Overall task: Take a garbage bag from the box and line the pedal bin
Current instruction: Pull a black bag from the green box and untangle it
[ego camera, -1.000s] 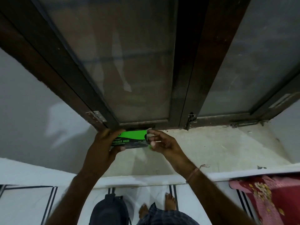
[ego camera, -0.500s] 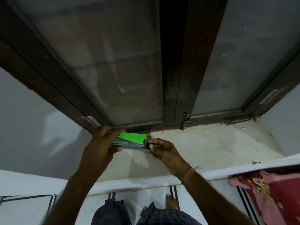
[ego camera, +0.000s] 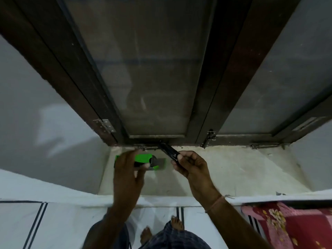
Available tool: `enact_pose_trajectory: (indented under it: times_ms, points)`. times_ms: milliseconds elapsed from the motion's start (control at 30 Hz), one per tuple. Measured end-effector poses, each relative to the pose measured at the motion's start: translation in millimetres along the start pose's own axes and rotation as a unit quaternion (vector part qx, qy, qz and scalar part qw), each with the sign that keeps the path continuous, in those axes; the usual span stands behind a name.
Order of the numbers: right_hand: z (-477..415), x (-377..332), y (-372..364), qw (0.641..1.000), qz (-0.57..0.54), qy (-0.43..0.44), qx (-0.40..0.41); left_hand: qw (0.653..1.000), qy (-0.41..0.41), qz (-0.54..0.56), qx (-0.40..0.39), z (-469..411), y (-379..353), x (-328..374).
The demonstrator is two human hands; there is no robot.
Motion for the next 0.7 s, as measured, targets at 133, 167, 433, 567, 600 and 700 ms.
enact_pose_trajectory:
  times_ms: [133, 167, 433, 567, 600, 700]
  points:
    - [8, -1, -25, 0.997, 0.058, -0.036, -0.024, 0.889, 0.129, 0.427, -0.105, -1, -21, 51]
    - [10, -2, -30, 0.995, 0.087, -0.031, -0.034, 0.869, 0.144, 0.465, -0.092, -4, -21, 53]
    - [9, -13, -43, 0.941, 0.308, 0.117, -0.074, 0.804, 0.213, 0.550, -0.078, -8, -19, 45]
    - [11, -15, -44, 0.956, 0.277, 0.087, -0.049, 0.769, 0.263, 0.576, -0.086, -7, -25, 41]
    - [12, -15, -44, 0.969, 0.236, 0.048, -0.043, 0.757, 0.269, 0.588, -0.091, -7, -26, 41]
    - [12, -11, -39, 0.983, 0.176, -0.053, -0.020, 0.732, 0.274, 0.614, -0.106, -6, -30, 41]
Point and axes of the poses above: each hand's wrist, its own z-axis away from the middle knuckle, its own y-axis out of the back of the hand, x = y × z, the point moved 3 cm from there along -z, towards the middle knuckle, and after that the axes turned 6 degrees about -x, right-handed, at the moved point
